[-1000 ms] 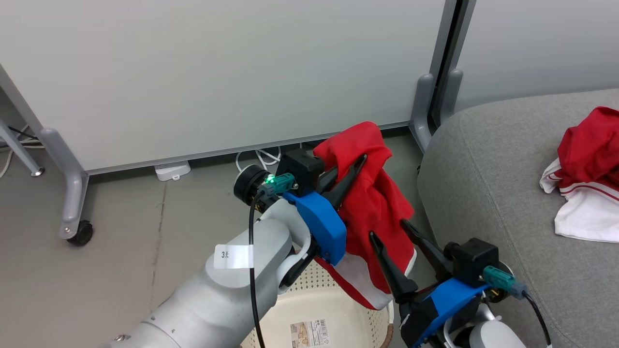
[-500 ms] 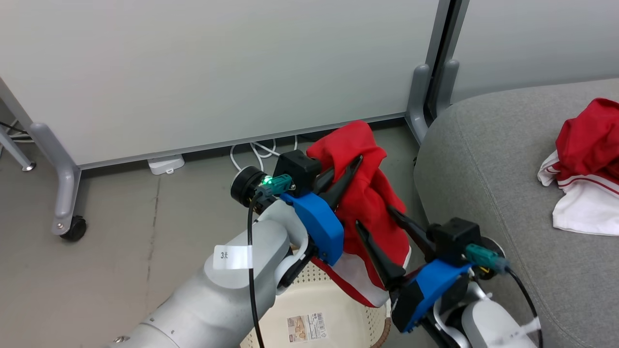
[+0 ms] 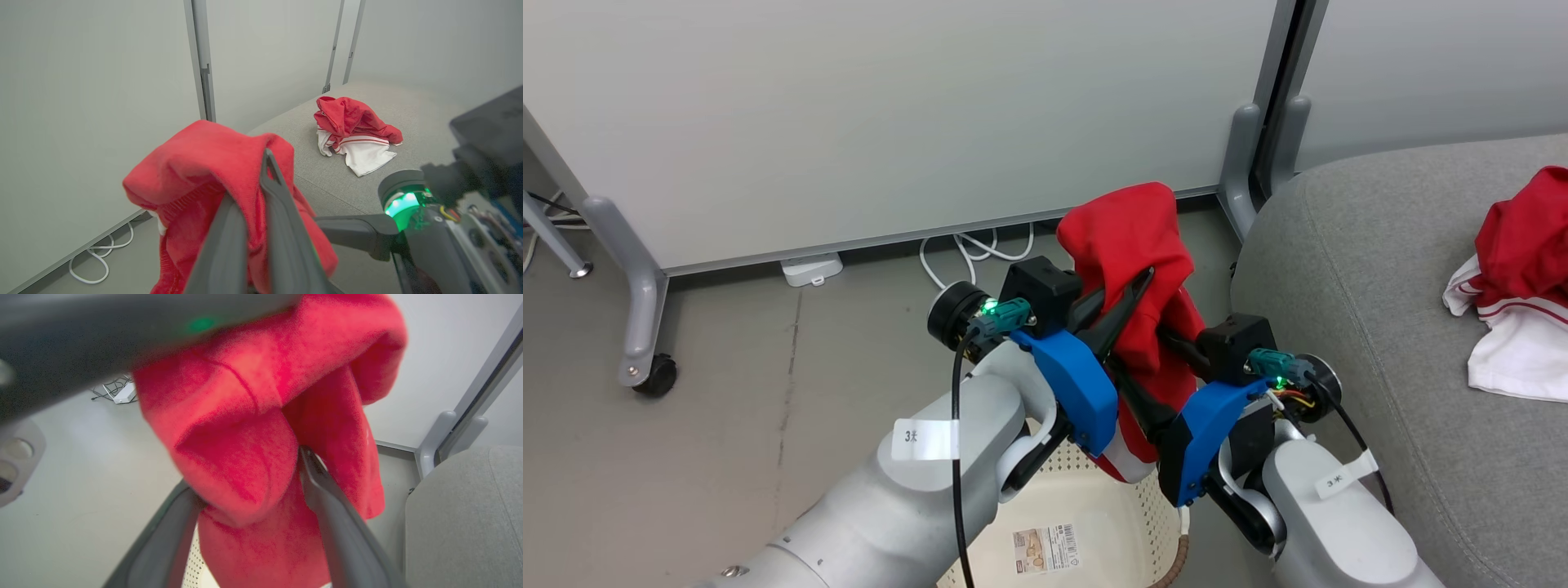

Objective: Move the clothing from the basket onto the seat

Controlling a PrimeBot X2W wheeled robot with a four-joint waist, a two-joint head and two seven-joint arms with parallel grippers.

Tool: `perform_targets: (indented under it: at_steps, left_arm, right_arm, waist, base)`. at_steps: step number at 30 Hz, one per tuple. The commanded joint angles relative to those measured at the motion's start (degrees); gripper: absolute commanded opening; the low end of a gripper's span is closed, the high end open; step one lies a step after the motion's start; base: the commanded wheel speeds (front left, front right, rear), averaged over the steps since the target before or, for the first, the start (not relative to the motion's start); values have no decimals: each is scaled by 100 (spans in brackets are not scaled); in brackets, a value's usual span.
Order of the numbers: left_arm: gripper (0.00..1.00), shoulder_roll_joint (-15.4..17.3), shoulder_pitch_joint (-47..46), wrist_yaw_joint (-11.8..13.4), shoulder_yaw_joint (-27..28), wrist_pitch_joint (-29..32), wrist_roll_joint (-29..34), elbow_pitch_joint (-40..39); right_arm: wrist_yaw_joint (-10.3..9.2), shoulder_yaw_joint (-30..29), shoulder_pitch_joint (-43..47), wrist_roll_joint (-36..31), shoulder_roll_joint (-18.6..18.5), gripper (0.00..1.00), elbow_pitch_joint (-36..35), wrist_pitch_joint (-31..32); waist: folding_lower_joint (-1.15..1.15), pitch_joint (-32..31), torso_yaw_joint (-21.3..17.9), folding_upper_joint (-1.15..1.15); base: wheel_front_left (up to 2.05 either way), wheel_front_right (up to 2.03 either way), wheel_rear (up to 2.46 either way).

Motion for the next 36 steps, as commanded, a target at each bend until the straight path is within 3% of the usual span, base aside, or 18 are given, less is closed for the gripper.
perform_targets:
  at_steps: [1, 8, 9, 11, 36]
  left_arm:
    - [0, -3, -73, -7, -27, -29, -20, -34]
    - [0, -2, -61, -7, -77, -29, -85, -91]
    - [0, -3, -60, -7, -88, -29, -94, -102]
    - [0, -4, -59, -7, -89, -29, -97, -114]
    - [0, -3, 60, -8, 63, -29, -74, 23]
  right_arm:
    - [3, 92, -228, 37, 19, 100, 234, -83]
    - [2, 404, -591, 281, 36, 100, 851, -237]
    - [3, 469, -634, 348, 35, 64, 945, -241]
    - [3, 578, -712, 455, 37, 0, 1082, -303]
    - [3, 1192, -1012, 1124, 43, 0, 1751, -763]
  waist:
    - [-1, -1, 7, 0]
    - [-1, -44, 10, 0]
    - [-1, -53, 14, 0]
    - [-1, -66, 19, 0]
    - [-1, -138, -70, 0]
  base:
    - [0, 0, 0]
    - [0, 0, 0]
    - [0, 0, 0]
    - [0, 0, 0]
    - [0, 0, 0]
